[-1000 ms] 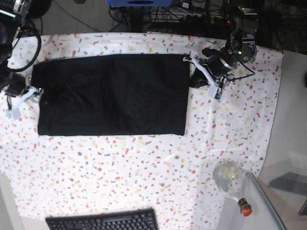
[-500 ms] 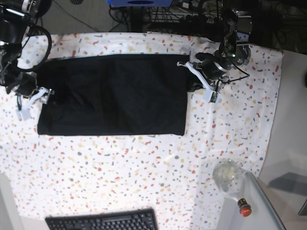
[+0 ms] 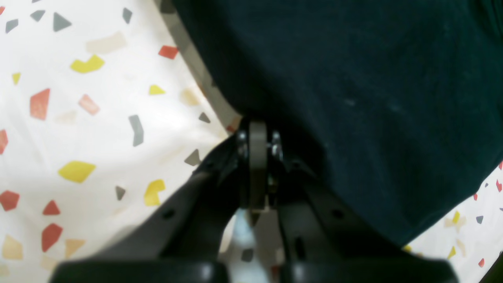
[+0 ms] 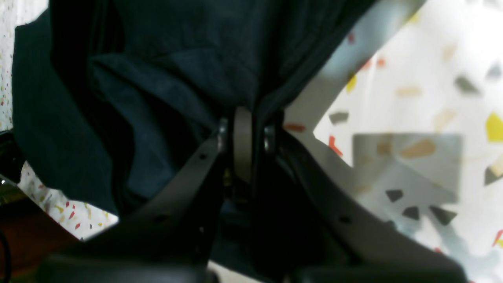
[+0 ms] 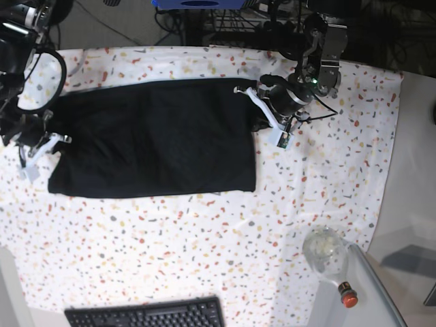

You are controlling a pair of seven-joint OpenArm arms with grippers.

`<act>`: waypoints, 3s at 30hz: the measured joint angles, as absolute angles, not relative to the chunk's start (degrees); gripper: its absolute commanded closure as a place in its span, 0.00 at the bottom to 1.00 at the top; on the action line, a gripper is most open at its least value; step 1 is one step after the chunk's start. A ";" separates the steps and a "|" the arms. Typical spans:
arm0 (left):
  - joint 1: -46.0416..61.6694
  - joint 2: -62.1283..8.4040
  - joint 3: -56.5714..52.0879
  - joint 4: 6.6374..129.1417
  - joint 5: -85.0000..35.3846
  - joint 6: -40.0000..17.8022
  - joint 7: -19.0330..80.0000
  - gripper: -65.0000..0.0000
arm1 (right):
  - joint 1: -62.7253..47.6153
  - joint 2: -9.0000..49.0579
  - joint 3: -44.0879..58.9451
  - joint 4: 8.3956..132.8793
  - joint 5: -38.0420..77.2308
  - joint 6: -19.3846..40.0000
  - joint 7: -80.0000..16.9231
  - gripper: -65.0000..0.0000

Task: Layout the t-shirt on the table in an organized manner, then fold the t-shirt properly
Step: 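Grasp the folded shirt edges with both grippers, then lift the shirt end with the right gripper and fold it toward the left gripper, then lay the folded end down and open the right gripper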

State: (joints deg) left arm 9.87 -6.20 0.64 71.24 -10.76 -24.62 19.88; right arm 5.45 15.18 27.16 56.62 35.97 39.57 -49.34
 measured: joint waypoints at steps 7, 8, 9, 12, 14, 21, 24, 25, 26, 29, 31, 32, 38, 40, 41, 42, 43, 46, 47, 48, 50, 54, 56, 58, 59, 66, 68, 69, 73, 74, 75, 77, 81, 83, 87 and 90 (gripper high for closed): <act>8.62 -5.69 0.91 71.02 -10.59 -24.58 20.91 1.00 | -0.38 10.81 27.05 77.41 35.64 33.87 -56.80 1.00; 8.32 -5.67 0.99 71.00 -10.55 -24.60 20.99 1.00 | -1.23 9.80 26.44 80.88 35.59 32.60 -58.04 1.00; 7.97 -5.67 1.10 71.00 -10.52 -24.62 21.50 1.00 | -1.89 9.39 25.04 83.64 35.99 31.64 -58.89 1.00; 6.55 -6.04 4.19 70.59 -10.39 -24.16 21.82 1.00 | -3.42 8.99 19.35 90.87 36.58 26.89 -59.90 1.00; 5.37 -5.87 6.74 70.39 -9.34 -23.81 22.24 1.00 | -4.82 8.97 14.98 95.57 36.18 24.10 -59.64 1.00; 5.72 -5.43 8.99 70.63 -9.89 -23.99 22.39 1.00 | -7.51 9.04 1.91 103.96 36.58 9.91 -59.72 1.00; 5.76 -4.91 8.60 70.65 -9.85 -23.99 22.83 1.00 | -7.33 9.17 -2.52 104.05 36.64 6.11 -59.59 1.00; 5.76 -4.89 8.71 70.65 -9.82 -23.97 22.59 1.00 | -7.33 9.28 -4.01 103.79 36.64 4.97 -59.37 1.00; 5.78 -4.84 8.73 70.65 -9.58 -23.97 22.57 1.00 | -7.18 8.88 -5.23 103.02 36.69 4.89 -59.46 1.00; 5.78 -4.82 8.80 70.65 -9.63 -23.97 22.61 1.00 | -5.56 7.29 -7.42 99.53 36.45 3.88 -57.80 1.00; 5.87 -4.82 8.84 70.65 -9.65 -23.97 22.46 1.00 | -4.71 6.87 -8.03 97.49 37.12 3.88 -56.38 1.00; 5.89 -4.82 8.84 70.65 -9.65 -23.97 22.41 1.00 | -4.40 6.76 -8.84 96.53 36.82 3.88 -55.66 1.00; 5.96 -4.97 8.75 70.72 -9.67 -23.97 22.41 1.00 | -2.04 5.93 -13.26 90.00 36.95 3.49 -50.96 1.00; 6.07 -4.97 8.67 70.76 -9.65 -23.97 22.31 1.00 | -0.80 5.82 -14.46 87.50 37.26 0.40 -49.30 1.00; 6.07 -4.97 8.67 70.76 -9.65 -23.97 22.31 1.00 | -0.56 6.02 -15.33 86.74 36.64 -1.10 -48.14 1.00; 6.09 -4.99 8.67 70.76 -9.67 -23.97 22.28 1.00 | -0.54 6.37 -16.38 86.26 36.42 -2.02 -46.89 1.00; 6.07 -5.10 8.67 70.76 -9.67 -23.97 22.26 1.00 | -0.34 6.59 -17.47 85.76 36.47 -2.66 -46.22 1.00; 6.09 -5.10 8.67 70.76 -9.67 -23.97 22.26 1.00 | 0.12 6.26 -19.99 84.55 36.82 -5.02 -46.09 1.00; 6.09 -5.08 8.67 70.76 -9.67 -23.97 22.26 1.00 | 0.16 6.07 -20.25 84.58 37.04 -5.63 -46.04 1.00; 6.09 -5.10 8.67 70.76 -9.67 -23.97 22.24 1.00 | 0.32 6.00 -20.78 84.60 37.04 -6.09 -45.76 0.97; 6.22 -5.10 8.67 71.33 -9.61 -23.97 22.74 1.00 | 0.62 6.24 -22.33 84.79 37.01 -7.09 -45.34 0.75; 9.47 -7.40 7.44 77.12 -9.80 -19.81 27.62 1.00 | 1.23 6.74 -26.15 84.90 36.99 -7.94 -44.36 0.41; 11.77 -8.64 4.56 81.36 -9.08 -16.03 30.00 1.00 | 1.74 7.33 -28.67 84.95 36.88 -8.43 -41.78 0.38; 13.89 -10.94 1.93 85.17 -9.02 -15.79 30.33 1.00 | 2.39 8.34 -31.62 85.01 37.28 -9.80 -41.28 0.38; 14.98 -11.92 0.95 86.89 -9.39 -15.86 30.33 1.00 | 2.92 8.99 -33.45 85.06 36.93 -11.40 -40.69 0.38; 19.88 -15.33 -1.45 90.00 -9.45 -16.43 30.44 1.00 | 7.33 8.80 -45.32 85.01 37.17 -18.35 -40.49 0.38; 20.36 -15.79 -1.54 90.08 -9.45 -16.38 30.09 1.00 | 8.43 8.51 -48.10 85.06 37.17 -18.35 -40.58 0.38; 20.69 -16.23 -1.52 90.28 -9.65 -16.40 29.89 1.00 | 8.95 8.51 -49.45 85.06 37.08 -18.33 -40.60 0.38; 23.66 -16.58 -2.72 91.68 -9.41 -16.45 29.78 1.00 | 11.07 8.47 -53.47 85.06 37.28 -20.69 -40.97 0.38; 24.56 -16.51 -3.92 92.18 -9.50 -16.73 29.85 1.00 | 11.53 8.49 -54.13 85.06 37.26 -21.17 -40.91 0.38; 25.41 -16.38 -5.52 92.68 -9.65 -16.71 29.87 1.00 | 12.16 8.54 -54.89 85.06 37.21 -21.30 -40.95 0.38; 26.52 -16.40 -8.93 93.49 -9.61 -16.47 30.30 1.00 | 13.06 8.40 -56.73 85.01 36.99 -21.52 -40.73 0.38; 27.35 -16.53 -14.74 95.42 -9.67 -16.47 30.02 1.00 | 14.76 5.78 -60.51 84.42 37.30 -21.50 -40.91 0.38; 27.81 -16.51 -17.06 95.39 -9.67 -16.49 30.06 1.00 | 16.08 4.43 -62.87 84.44 37.23 -21.47 -40.93 0.38; 27.94 -16.36 -22.28 94.89 -9.65 -16.45 30.26 1.00 | 20.01 3.92 -68.66 86.85 37.36 -21.45 -42.04 0.38; 27.79 -16.29 -25.12 94.70 -9.74 -16.51 30.20 1.00 | 21.41 4.21 -68.31 93.95 37.41 -22.15 -47.07 0.39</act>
